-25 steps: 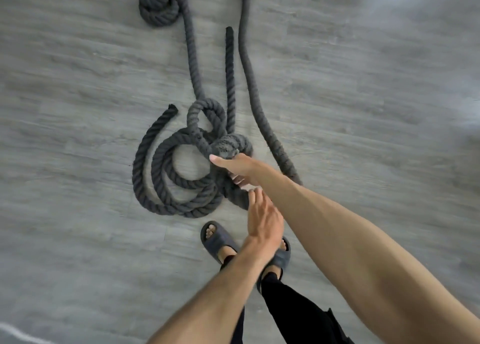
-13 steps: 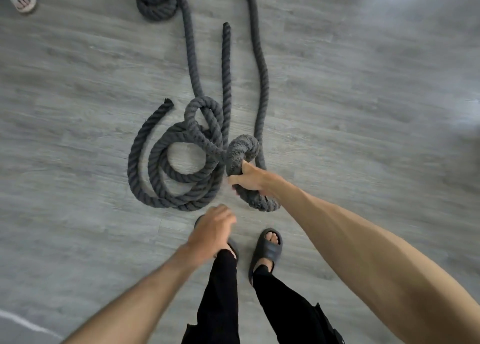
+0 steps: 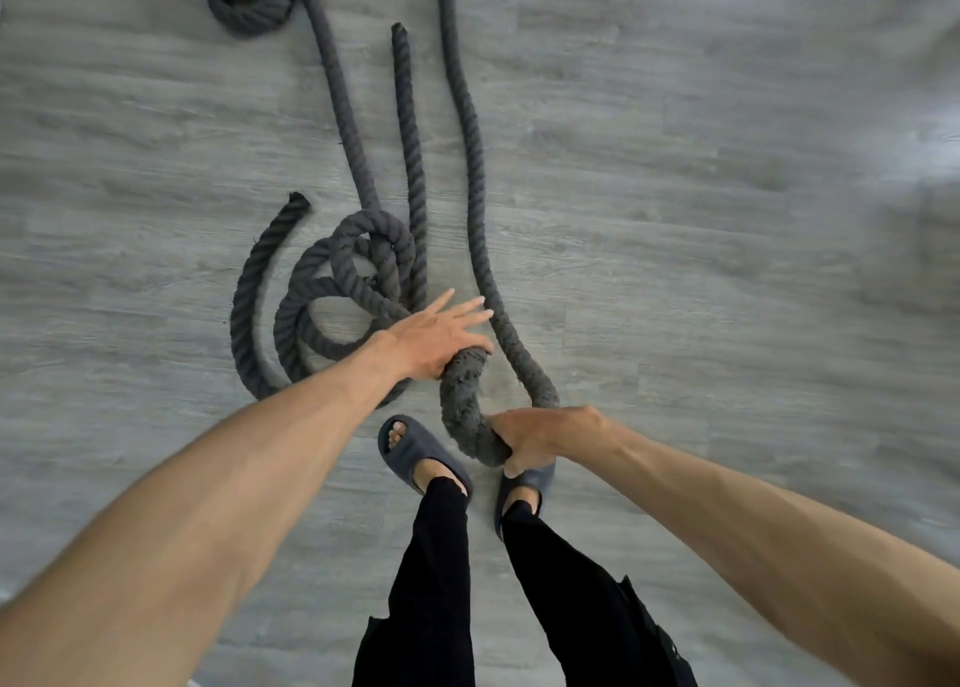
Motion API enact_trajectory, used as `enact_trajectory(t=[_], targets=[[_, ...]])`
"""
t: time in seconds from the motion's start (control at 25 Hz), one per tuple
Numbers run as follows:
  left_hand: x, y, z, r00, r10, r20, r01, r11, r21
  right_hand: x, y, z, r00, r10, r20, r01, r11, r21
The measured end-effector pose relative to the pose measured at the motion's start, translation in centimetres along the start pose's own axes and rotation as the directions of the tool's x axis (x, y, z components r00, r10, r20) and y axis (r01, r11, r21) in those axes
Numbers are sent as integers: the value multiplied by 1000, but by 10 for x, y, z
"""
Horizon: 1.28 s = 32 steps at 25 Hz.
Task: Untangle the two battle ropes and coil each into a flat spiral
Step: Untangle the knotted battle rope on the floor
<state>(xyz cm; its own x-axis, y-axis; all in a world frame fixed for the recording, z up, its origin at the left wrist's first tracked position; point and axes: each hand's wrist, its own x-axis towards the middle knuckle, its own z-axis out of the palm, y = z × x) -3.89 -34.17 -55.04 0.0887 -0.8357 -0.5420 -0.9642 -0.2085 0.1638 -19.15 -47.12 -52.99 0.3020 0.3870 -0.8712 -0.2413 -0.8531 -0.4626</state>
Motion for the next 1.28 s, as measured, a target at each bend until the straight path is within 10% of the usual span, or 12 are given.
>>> enact_trajectory(t=[0.28,0.36,0.48,0.56,0.68,1.12,1.28], targets=[[-23,32,5,983,26,-180,-32,999,-32,-1,-1,10,995,64,75,-54,990,-129],[-37,52,8,969,6,-245,-1,1000,23,3,-2,10,995,56,84,-67,988,139],[-75,87,21,944,-48,-327,67,997,49,8,-12,20,999,-9,-41,40,494,868],[-108,101,35,929,-100,-357,119,992,31,13,-24,34,998,17,-64,61,120,991],[-160,122,61,909,-112,-401,125,992,6,41,-49,54,997,60,-41,48,-123,991],[-336,185,198,711,-525,-468,312,831,-460,77,-218,154,985,98,-145,92,417,904],[-364,143,215,654,-648,-389,511,759,-404,66,-252,206,973,71,-218,-10,962,272]])
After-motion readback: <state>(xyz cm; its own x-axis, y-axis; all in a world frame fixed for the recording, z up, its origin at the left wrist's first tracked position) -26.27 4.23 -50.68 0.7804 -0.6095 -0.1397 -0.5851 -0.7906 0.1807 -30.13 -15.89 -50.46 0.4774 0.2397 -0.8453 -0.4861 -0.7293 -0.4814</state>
